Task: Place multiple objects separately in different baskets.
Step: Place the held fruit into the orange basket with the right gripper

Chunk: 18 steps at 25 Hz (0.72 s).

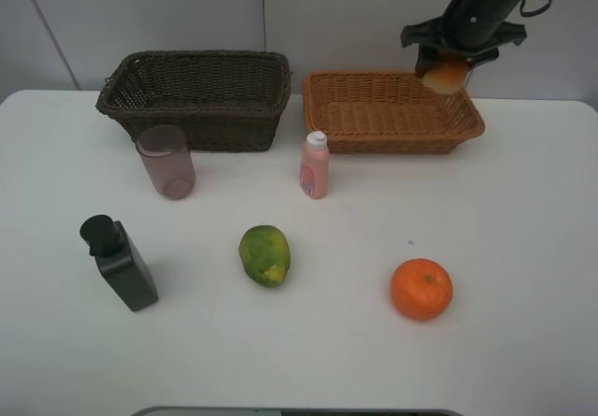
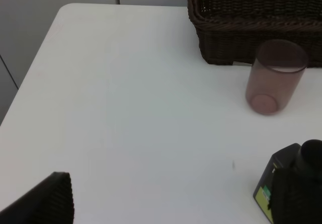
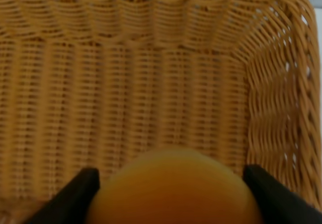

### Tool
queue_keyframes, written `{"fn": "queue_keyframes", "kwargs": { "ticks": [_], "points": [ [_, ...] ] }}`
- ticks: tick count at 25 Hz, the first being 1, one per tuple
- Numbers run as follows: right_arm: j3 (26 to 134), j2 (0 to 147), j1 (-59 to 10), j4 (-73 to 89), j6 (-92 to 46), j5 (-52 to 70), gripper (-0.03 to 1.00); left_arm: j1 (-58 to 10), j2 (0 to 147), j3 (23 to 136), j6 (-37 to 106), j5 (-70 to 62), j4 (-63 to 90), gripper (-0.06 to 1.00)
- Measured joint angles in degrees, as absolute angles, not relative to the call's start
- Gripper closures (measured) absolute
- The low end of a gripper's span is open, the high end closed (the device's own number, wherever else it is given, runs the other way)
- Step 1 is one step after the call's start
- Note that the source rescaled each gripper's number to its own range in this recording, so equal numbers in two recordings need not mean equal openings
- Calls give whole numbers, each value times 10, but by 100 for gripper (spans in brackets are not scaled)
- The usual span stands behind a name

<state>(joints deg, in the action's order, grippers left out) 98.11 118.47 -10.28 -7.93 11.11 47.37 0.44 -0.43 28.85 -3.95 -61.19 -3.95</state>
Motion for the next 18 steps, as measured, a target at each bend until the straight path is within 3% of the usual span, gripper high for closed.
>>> {"fn": "queue_keyframes", "kwargs": {
  "ticks": [11,15,18],
  "points": [
    [997,1271,-109,-87,111,393,57,4,-4,288,-39,-612,-39,-6],
    [997,1274,-116,-89,111,392,14,4,-4,288,-39,-612,-39,-6],
    [997,1274,-118,-90,111,392,1,4,-4,288,-39,-612,-39,-6]
  ]
}}
